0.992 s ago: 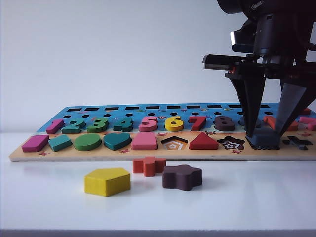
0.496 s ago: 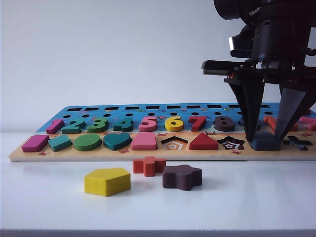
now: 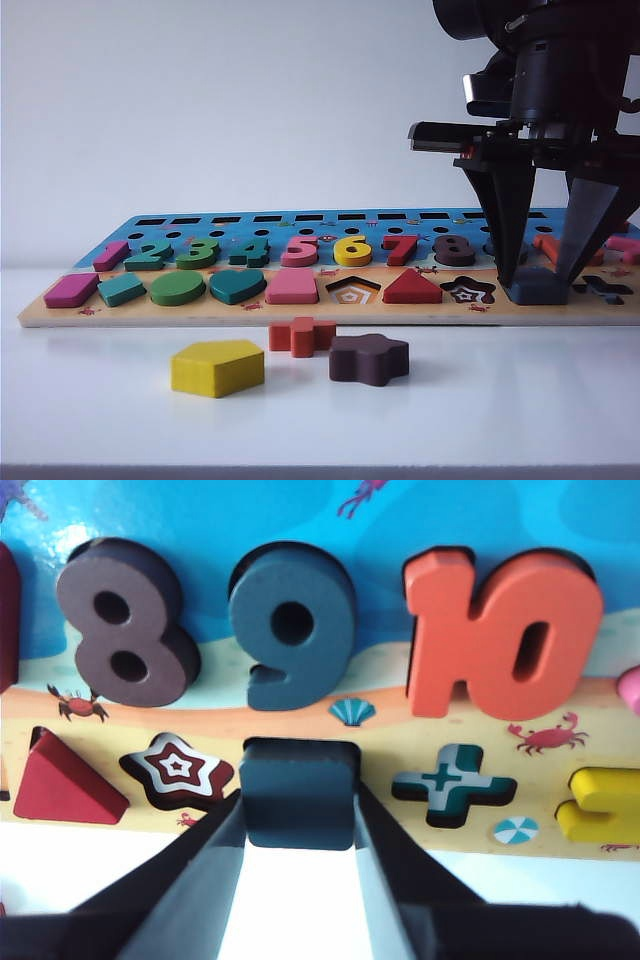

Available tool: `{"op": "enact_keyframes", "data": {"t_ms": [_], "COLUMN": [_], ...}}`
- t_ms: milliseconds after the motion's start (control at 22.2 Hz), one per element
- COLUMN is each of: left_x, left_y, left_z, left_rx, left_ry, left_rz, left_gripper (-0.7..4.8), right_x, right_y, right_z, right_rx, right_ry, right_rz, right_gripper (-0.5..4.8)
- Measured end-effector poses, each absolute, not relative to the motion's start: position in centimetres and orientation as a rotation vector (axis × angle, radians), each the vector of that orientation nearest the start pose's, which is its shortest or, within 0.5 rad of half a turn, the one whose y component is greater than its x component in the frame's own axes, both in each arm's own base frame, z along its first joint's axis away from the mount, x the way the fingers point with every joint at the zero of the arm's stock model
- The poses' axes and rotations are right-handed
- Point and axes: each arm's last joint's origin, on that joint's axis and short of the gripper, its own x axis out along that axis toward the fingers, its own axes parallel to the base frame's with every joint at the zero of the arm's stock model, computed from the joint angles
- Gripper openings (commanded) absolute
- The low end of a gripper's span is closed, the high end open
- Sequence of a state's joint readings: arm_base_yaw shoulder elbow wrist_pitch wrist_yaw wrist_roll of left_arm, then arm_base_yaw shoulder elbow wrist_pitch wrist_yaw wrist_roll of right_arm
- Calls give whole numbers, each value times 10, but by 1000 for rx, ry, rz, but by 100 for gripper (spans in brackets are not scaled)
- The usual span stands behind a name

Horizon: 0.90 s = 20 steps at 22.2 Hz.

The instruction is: Insert the cube into the slot.

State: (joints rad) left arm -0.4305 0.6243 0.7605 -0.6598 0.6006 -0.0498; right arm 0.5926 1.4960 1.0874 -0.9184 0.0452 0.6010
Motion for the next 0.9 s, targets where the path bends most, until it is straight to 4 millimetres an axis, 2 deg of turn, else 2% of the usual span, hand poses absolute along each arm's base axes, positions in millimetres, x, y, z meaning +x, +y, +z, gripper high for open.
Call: {"op": "enact_keyframes", "data": {"t_ms": [361, 676, 902], "left_x": [102, 102, 102], "left_y": [-65, -65, -65], "left_z": [305, 305, 305], "left_rx": [-91, -91, -91], "left_ry": [570, 570, 570], "left_rz": [-993, -993, -993], "left_gripper": [10, 10, 10], "right_x": [227, 228, 229], "right_y": [151, 152, 152], "right_z": [231, 231, 231], "right_rx": [84, 83, 84], "right_ry": [1340, 1323, 1317], "right_rz": [69, 85, 90], "right_gripper": [168, 228, 232]}}
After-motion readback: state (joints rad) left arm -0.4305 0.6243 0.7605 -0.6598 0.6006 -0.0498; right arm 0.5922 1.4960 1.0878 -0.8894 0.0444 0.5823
